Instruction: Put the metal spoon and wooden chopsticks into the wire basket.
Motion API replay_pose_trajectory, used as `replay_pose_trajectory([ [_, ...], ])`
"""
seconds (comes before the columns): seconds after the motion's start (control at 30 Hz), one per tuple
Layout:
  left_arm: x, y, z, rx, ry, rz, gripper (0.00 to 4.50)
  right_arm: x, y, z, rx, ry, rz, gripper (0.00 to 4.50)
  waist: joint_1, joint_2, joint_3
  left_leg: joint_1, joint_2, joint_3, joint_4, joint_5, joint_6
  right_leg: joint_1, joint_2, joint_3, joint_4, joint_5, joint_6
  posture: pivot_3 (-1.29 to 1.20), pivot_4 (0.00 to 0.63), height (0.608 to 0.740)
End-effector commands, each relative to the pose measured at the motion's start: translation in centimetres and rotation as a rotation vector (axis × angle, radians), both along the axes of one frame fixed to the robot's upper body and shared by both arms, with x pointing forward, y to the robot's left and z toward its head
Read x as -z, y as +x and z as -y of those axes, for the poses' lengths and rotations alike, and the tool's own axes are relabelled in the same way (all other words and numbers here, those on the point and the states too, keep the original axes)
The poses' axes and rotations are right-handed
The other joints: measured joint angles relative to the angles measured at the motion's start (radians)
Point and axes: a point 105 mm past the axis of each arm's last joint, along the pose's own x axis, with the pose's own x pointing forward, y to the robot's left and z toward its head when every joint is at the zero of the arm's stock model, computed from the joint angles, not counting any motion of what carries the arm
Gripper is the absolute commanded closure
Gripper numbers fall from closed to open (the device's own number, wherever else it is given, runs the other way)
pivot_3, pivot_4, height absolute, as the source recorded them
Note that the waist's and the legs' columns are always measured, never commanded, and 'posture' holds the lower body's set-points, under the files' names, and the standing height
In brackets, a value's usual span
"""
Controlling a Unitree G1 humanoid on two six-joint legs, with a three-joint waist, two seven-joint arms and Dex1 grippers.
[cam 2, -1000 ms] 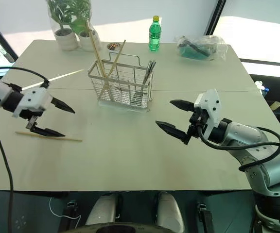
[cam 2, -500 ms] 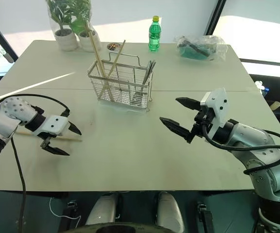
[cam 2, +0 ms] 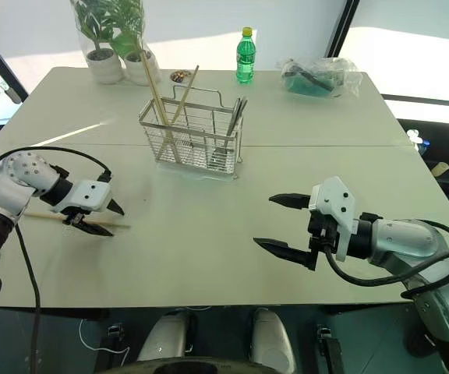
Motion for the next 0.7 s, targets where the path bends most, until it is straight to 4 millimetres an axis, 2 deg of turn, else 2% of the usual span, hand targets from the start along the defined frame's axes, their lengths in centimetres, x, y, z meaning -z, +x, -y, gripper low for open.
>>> replay_pose_trajectory([
  [0.03, -0.4, -0.3, -0.1, 0.001, 0.003, -0.003, 3.26, -0.9, 0.1, -0.3, -0.011, 0.022, 0.046, 0.00, 0.000, 0.000, 0.000, 0.000, 0.000, 0.000, 0.000, 0.000, 0.000, 0.000, 0.000, 0.000, 0.000, 0.000, 0.000, 0.00, 0.150, 0.717],
  [0.1, -0.4, -0.4, -0.1, -0.005, 0.001, -0.012, 4.33, -1.0, 0.1, -0.3, -0.011, 0.024, 0.048, 0.00, 0.000, 0.000, 0.000, 0.000, 0.000, 0.000, 0.000, 0.000, 0.000, 0.000, 0.000, 0.000, 0.000, 0.000, 0.000, 0.00, 0.150, 0.717],
  [0.13, -0.4, -0.4, -0.1, -0.010, 0.001, -0.015, 4.43, -1.0, 0.2, -0.2, -0.009, 0.025, 0.049, 0.00, 0.000, 0.000, 0.000, 0.000, 0.000, 0.000, 0.000, 0.000, 0.000, 0.000, 0.000, 0.000, 0.000, 0.000, 0.000, 0.00, 0.150, 0.717],
  [0.33, -0.9, -0.6, -0.7, -0.071, -0.001, -0.030, 4.43, -1.0, 0.3, -0.3, -0.010, 0.031, 0.052, 0.00, 0.000, 0.000, 0.000, 0.000, 0.000, 0.000, 0.000, 0.000, 0.000, 0.000, 0.000, 0.000, 0.000, 0.000, 0.000, 0.00, 0.150, 0.717],
  [0.43, -2.1, 0.2, -1.3, -0.125, -0.030, 0.033, 4.43, -1.0, 0.3, -0.2, -0.011, 0.024, 0.056, 0.00, 0.000, 0.000, 0.000, 0.000, 0.000, 0.000, 0.000, 0.000, 0.000, 0.000, 0.000, 0.000, 0.000, 0.000, 0.000, 0.00, 0.150, 0.717],
  [0.6, -6.7, 3.1, -1.7, -0.304, -0.222, 0.271, 4.43, -1.0, 0.5, 0.1, -0.001, 0.023, 0.060, 0.00, 0.002, -0.001, 0.000, -0.001, 0.000, 0.000, 0.000, 0.000, 0.000, 0.000, 0.000, 0.000, 0.000, 0.000, 0.000, 0.00, 0.150, 0.717],
  [0.7, -10.9, 4.3, -2.0, -0.441, -0.418, 0.389, 4.43, -1.0, 0.5, 0.1, -0.003, 0.023, 0.059, 0.00, 0.000, -0.001, 0.000, -0.001, 0.000, 0.000, 0.001, 0.000, 0.000, 0.000, 0.000, 0.000, 0.000, 0.000, 0.001, 0.00, 0.150, 0.717],
])
